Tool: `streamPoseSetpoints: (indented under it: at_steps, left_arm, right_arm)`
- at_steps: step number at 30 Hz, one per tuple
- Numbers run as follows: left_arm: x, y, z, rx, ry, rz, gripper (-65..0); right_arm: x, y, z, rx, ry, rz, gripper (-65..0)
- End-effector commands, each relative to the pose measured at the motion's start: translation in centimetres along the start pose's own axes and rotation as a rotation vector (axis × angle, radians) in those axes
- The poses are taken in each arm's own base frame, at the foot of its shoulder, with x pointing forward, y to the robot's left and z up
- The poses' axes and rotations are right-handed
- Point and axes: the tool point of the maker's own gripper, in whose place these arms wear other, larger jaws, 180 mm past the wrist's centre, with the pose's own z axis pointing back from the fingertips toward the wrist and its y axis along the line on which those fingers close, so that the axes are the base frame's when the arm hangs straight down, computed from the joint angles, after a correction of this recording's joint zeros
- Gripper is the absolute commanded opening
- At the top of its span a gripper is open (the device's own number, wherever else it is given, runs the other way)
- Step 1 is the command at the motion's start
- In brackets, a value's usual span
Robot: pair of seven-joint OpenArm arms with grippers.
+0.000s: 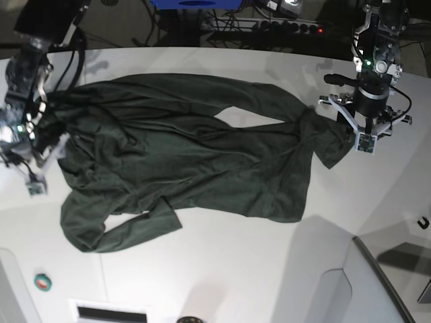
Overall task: Layout the t-shirt on the table in an organized manner, then fold the t-shirt properly
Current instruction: 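Drag the held shirt edges apart with both grippers, away from each other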
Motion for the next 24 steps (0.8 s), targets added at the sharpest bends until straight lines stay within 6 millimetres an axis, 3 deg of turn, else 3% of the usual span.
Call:
streamPoseSetpoints:
  at_steps: [1, 5, 8, 10, 16, 18, 22, 24]
  left_arm:
    - [1.7, 0.9, 0.0, 0.025, -0.055, 0.001, -40.8]
    - [5.3, -0.9, -1.4, 0.001, -0.128, 0.049, -42.8]
    - [7.0, -2.7, -2.8, -0.023, -0.145, 0.093, -56.4]
    - [7.1, -3.9, -3.9, -0.040, -0.128, 0.106, -65.0]
    - [5.0, -6.9, -8.1, -0.076, -0.009, 0.105, -65.0]
    - [4.7, -7.3, -8.7, -0.082, 0.007, 0.092, -65.0]
    - [4.5, -6.9, -8.8, -0.075, 0.011, 0.095, -65.0]
    - [4.3, -6.7, -8.8, -0.071, 0.016, 0.091, -65.0]
  right_arm:
    - [2.2, -0.5, -0.3, -0.006, -0.049, 0.019, -31.1]
    - [6.0, 1.1, -3.3, 0.073, -0.109, 0.010, -31.1]
    - [6.9, 1.5, -5.2, 0.114, -0.100, -0.026, -31.1]
    - [7.2, 1.6, -6.5, 0.143, -0.097, -0.062, -31.1]
    - [7.0, 2.3, -9.3, 0.213, -0.047, -0.090, -31.2]
    - [7.5, 2.3, -9.4, 0.216, -0.073, -0.097, -36.8]
    - [7.0, 1.2, -9.6, 0.195, -0.079, -0.090, -65.0]
    - [7.2, 0.7, -9.7, 0.196, -0.074, -0.100, -62.6]
